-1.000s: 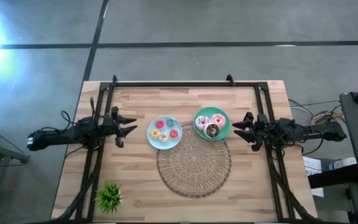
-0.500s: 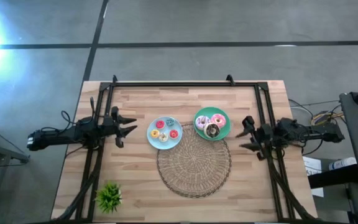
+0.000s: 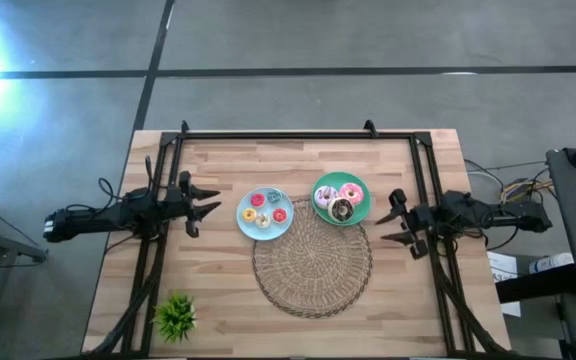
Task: Pick & Place donuts
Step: Return to Home Position
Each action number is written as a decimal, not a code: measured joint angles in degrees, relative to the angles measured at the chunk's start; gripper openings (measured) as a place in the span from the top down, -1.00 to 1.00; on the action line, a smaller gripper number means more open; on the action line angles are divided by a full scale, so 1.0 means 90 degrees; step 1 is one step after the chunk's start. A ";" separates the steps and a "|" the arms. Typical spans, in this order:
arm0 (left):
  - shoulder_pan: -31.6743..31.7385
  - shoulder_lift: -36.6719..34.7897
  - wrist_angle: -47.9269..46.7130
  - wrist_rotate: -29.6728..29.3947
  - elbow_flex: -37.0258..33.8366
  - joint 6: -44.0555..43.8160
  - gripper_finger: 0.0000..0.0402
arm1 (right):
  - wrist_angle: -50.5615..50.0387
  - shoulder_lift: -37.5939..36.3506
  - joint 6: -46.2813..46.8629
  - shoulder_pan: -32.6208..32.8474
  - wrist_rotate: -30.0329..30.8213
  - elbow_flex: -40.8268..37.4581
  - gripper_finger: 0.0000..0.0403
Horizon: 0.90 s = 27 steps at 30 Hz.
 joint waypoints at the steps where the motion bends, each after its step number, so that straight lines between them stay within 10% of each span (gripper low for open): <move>1: 0.0002 0.0000 0.0000 0.0000 0.0000 0.0000 0.42 | -0.0034 0.0000 0.0005 0.0002 0.0043 0.0000 0.12; 27: 0.0001 0.0000 0.0002 -0.0024 0.0000 0.0002 0.42 | -0.0032 0.0070 0.0124 0.0002 0.0102 0.0000 0.12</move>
